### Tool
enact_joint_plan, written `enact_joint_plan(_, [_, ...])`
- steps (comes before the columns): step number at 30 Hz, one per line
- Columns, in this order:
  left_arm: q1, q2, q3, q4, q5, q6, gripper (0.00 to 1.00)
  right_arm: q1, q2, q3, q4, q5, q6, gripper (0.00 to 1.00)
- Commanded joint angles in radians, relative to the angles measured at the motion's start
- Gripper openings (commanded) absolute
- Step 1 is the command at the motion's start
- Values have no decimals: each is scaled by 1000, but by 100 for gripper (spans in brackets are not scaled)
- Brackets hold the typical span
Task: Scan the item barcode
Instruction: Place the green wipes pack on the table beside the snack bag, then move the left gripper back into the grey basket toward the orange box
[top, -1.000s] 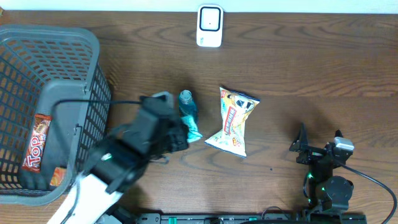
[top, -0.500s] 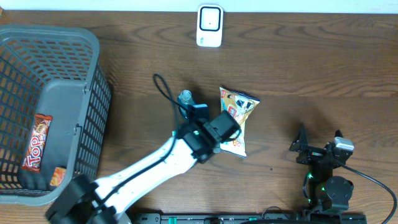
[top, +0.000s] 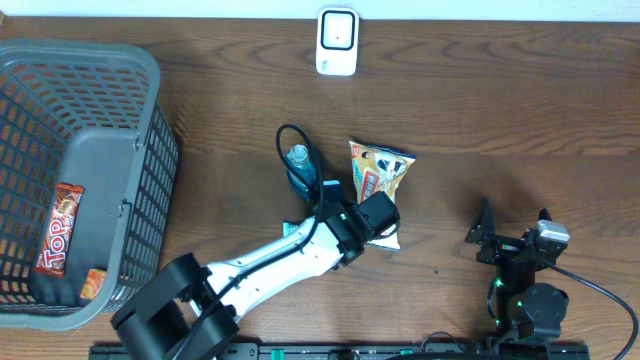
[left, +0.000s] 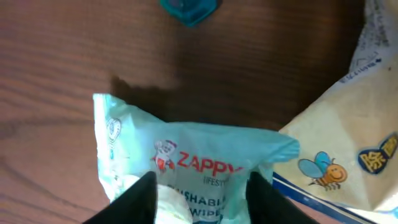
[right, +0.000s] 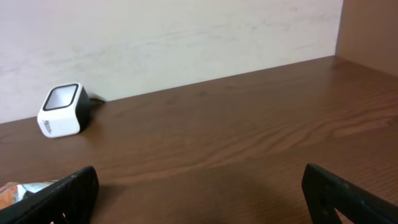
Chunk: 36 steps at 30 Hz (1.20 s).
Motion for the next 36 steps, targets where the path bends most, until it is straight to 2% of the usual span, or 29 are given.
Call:
enact_joint_plan(1, [-1,-77,29,-20,-31,22,55,2,-5,-1,-5,-2,-7,99])
enact_joint_plan(4, [0,-155,57,-66,-31,64,63,2,-5,-1,-5,-2,-7,99])
enact_joint_plan(7, [0,-255,73,-105,-31,123,78,2,-5,-1,-5,-2,-7,99])
enact_joint_plan(10, [3,-382,75,-109,-37,187,84,2,-5,-1,-5,-2,-7,99])
enact_joint_plan(12, [18,-465,76,-111,-53,187,87,2,-5,-1,-5,-2,-7,99])
enact_joint_plan(17, [110,-671,92,-113,-84,238,90,2,-5,-1,-5,-2,-7,99])
enact_joint_plan(24, [323,-827,200,-117,-92,380,97,2,-5,-1,-4,-2,-7,99])
enact_joint_plan(27, [431,-825,284,-145,-173,389,98,2,-5,-1,-5,-2,-7,99])
enact_joint_plan(32, [672,-760,414,-248,-277,386,98,2,-5,-1,-5,-2,-7,99])
enact_joint_plan(36, [896,-682,433,-356,-258,286,98,2,-5,-1,-5,-2,-7,99])
